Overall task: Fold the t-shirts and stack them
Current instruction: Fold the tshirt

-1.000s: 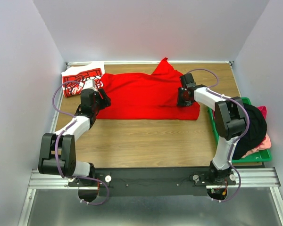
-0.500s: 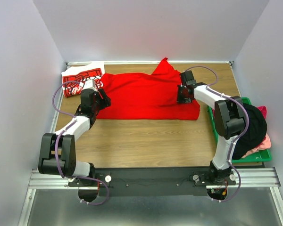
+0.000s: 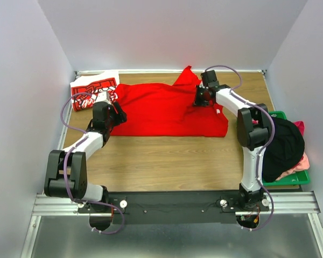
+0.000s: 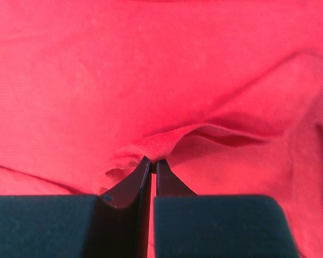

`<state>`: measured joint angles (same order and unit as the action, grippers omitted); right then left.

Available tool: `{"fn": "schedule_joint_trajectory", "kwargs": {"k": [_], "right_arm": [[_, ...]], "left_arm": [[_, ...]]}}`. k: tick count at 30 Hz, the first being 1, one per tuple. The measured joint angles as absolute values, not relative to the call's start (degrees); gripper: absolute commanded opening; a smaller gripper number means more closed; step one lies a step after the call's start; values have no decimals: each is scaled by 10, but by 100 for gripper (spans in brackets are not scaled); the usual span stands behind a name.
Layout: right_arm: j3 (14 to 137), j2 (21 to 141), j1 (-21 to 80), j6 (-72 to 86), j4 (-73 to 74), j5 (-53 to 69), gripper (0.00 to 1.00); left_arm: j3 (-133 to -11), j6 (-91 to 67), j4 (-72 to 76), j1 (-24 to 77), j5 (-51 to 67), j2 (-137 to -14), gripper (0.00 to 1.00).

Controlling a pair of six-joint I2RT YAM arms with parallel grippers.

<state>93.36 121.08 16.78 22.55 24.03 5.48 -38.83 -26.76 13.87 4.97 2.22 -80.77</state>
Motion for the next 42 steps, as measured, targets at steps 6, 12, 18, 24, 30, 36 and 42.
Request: {"fn": "schedule_joint_trajectory", "kwargs": {"k": [6,12,18,24,30,36,42], "right_arm": [[978,1248,168,230,241,74,11],[1018,1265,168,235,241,78,15],[1043,1287,168,239,241,98,34],[1067,1301,169,241,241,128,68],[1066,1296,170,239,240,140,77],[972,1227,172,236,236,126,79],[859,1146,172,234,234,91,81]], "left_arm": [[-388,-267,138,50,22,-809,72],[-388,-264,138,50,22,-809,72],[-388,-263,138,50,22,-809,72],[-388,-264,138,50,22,-809,71],[-388,-265,139,50,22,-809,71],[-392,-274,150,65,27,-843,71],[-428,-283,168,107,43,-905,71]]}}
